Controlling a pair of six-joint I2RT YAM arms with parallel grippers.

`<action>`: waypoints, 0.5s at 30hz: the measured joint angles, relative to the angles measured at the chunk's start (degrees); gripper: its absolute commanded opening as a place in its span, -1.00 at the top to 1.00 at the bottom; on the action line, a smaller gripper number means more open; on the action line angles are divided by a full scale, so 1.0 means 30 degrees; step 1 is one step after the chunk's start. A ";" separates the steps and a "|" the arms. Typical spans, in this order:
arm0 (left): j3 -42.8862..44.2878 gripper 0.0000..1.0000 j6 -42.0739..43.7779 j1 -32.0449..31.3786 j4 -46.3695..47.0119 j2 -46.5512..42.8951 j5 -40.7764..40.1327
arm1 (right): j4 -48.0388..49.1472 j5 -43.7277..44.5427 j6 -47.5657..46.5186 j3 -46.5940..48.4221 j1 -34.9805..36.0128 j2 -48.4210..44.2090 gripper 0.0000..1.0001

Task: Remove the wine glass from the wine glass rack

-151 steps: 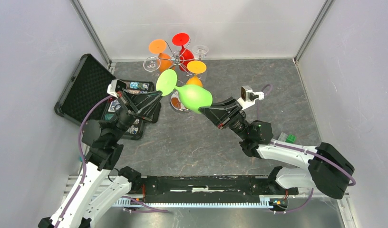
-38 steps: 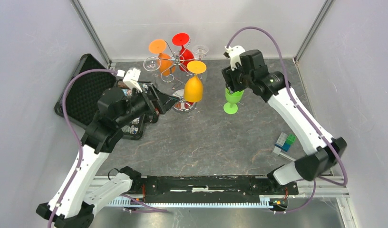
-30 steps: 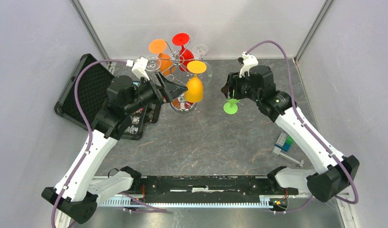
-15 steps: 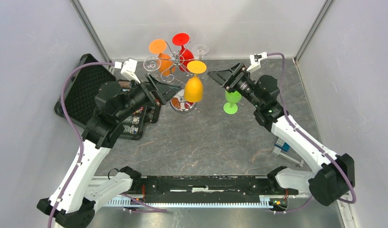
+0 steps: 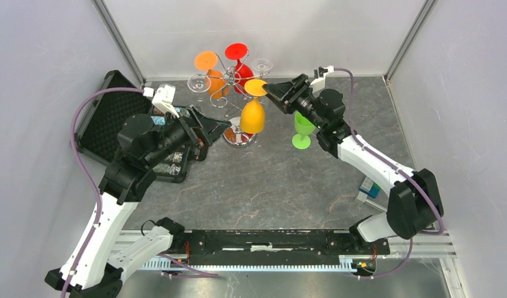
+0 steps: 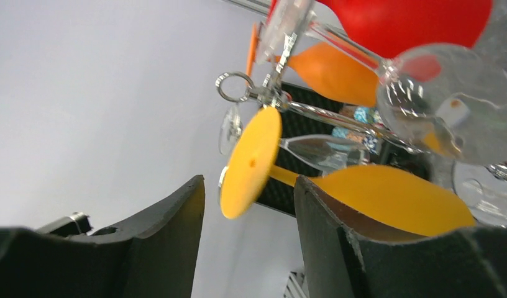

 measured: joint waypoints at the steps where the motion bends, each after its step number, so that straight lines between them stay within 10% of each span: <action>1: 0.0000 -1.00 0.0066 0.0000 -0.0080 -0.0022 0.0000 | 0.0189 0.0015 0.0153 0.0313 0.0000 0.0240 -0.16; 15: 0.0015 -1.00 0.0546 0.0000 -0.0801 -0.0481 -0.0488 | -0.2018 0.0561 0.0204 0.3322 0.0707 0.1413 0.38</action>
